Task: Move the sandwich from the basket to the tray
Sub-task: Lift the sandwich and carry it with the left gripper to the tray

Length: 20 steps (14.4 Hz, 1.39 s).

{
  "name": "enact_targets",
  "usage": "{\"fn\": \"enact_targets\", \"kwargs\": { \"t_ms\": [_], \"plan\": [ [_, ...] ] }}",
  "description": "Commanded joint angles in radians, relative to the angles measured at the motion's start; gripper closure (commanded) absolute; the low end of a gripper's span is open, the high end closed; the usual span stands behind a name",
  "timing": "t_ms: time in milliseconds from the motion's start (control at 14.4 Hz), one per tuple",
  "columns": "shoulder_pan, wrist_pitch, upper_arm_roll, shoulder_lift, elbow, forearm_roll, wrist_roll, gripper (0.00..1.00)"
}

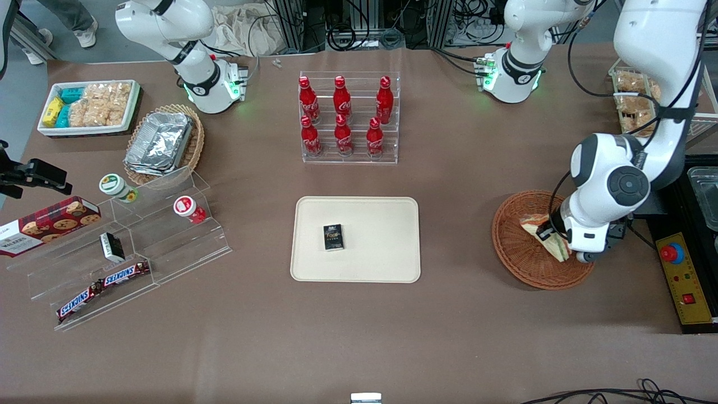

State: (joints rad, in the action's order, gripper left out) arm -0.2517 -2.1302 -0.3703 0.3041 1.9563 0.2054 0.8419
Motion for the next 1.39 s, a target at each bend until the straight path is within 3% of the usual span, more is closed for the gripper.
{"fn": "enact_targets", "kwargs": {
  "t_ms": [0,139,277,416,762,970,1317],
  "plan": [
    [0.009,0.311,-0.091,0.019,-0.286,0.011,0.011,0.88],
    [0.011,0.404,-0.168,0.053,-0.429,0.002,-0.010,0.79],
    [0.031,0.459,-0.241,0.090,-0.509,0.002,0.006,0.92],
    [0.098,0.472,-0.254,0.099,-0.511,0.002,0.035,0.99],
    [0.294,0.405,-0.251,0.269,-0.516,0.025,0.045,0.95],
    [0.383,0.248,-0.245,0.374,-0.513,0.113,0.055,0.96],
    [0.417,0.096,-0.243,0.516,-0.511,0.221,0.075,0.91]
  ]
}}
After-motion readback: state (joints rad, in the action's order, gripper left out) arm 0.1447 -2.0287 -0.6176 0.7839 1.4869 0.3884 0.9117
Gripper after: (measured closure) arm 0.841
